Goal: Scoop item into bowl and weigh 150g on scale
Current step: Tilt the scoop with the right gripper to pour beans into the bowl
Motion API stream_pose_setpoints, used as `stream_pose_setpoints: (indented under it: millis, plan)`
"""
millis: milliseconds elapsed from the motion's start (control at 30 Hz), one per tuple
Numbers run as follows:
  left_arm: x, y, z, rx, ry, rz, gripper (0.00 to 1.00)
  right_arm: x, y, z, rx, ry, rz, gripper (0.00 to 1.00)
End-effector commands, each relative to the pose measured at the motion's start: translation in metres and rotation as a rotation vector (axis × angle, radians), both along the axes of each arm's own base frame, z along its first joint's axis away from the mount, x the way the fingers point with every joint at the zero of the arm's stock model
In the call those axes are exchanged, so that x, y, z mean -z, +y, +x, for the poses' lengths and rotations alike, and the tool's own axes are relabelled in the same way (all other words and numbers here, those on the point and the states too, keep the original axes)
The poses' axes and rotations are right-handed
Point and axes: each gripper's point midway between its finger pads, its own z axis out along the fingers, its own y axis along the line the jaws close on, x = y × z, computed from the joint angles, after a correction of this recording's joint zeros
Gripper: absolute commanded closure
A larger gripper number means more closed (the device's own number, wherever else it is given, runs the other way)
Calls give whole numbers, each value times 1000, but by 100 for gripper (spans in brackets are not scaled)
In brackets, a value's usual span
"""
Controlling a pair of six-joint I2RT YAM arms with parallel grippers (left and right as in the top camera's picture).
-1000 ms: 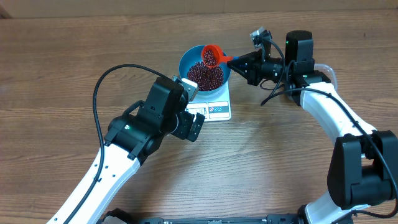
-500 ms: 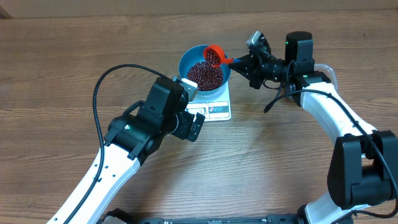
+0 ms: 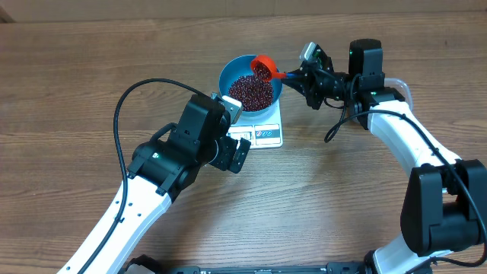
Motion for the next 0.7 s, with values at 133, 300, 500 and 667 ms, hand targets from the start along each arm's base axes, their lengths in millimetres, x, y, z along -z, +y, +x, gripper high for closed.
stream_pose_setpoints:
  millis: [133,300,500,667]
  plan:
    - [3,-1,-1,16,7,7,0,-2,1,6,-24,-89,-26,96]
    - [3,-1,-1,16,7,7,0,-1,1,7,-23,-92,-26,96]
    - [3,-1,-1,16,7,7,1,0,1,7,-23,-89,-26,96]
    - [3,-1,-1,16,7,7,0,2,1,5,-24,-76,-27,96]
